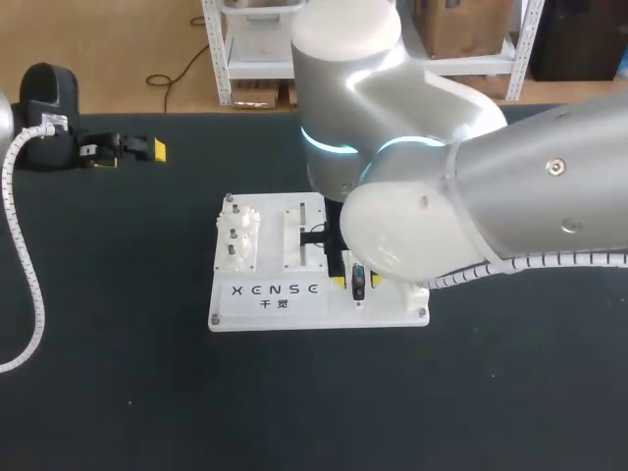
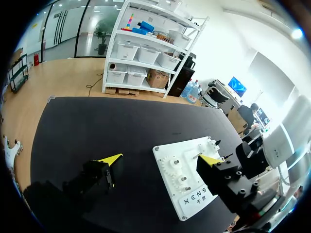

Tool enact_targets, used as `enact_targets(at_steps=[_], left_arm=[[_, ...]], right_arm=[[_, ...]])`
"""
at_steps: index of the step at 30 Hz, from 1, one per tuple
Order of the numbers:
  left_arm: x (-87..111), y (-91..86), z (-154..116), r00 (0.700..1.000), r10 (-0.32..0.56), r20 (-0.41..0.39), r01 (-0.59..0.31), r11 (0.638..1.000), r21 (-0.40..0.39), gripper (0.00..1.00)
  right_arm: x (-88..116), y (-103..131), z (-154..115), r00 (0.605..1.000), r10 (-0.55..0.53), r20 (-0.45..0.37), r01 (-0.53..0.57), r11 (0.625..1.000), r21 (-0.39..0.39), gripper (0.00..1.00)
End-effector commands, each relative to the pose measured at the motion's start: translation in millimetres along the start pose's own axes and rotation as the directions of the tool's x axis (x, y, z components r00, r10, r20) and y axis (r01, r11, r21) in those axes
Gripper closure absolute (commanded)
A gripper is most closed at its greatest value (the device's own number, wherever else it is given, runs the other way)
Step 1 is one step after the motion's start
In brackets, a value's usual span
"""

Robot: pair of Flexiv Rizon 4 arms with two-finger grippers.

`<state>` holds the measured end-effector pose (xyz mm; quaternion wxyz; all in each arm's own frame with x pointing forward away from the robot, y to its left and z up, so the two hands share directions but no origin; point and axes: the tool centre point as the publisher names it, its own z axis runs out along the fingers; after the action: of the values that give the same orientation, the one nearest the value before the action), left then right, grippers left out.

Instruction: Insert the USB connector, Ethernet cable, and multi-pin plug into their matching sockets one by one.

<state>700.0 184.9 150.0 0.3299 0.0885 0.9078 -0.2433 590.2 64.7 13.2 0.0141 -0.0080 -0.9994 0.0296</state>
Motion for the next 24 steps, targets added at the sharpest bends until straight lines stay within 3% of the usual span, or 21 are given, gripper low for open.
enact_targets(at_steps=[1,6,10,24], left_arm=[[0.0,0.0,0.0,1.0,0.0,0.0,0.0,1.0,0.0,0.0],[0.0,0.0,0.0,1.0,0.0,0.0,0.0,1.0,0.0,0.0],[0.0,0.0,0.0,1.0,0.0,0.0,0.0,1.0,0.0,0.0],[0.0,0.0,0.0,1.0,0.0,0.0,0.0,1.0,0.0,0.0]], right_arm=[[-1.1,1.2,0.6,1.0,0.001,-0.004,-0.001,1.0,0.001,0.64],[-1.4,0.0,2.2,1.0,0.004,-0.004,-0.004,1.0,0.004,0.71],[-1.7,-1.0,1.3,1.0,0.006,-0.002,-0.006,1.0,0.003,1.0],[-3.2,-5.1,-21.1,0.999,-0.012,0.05,0.012,1.0,0.005,1.0]])
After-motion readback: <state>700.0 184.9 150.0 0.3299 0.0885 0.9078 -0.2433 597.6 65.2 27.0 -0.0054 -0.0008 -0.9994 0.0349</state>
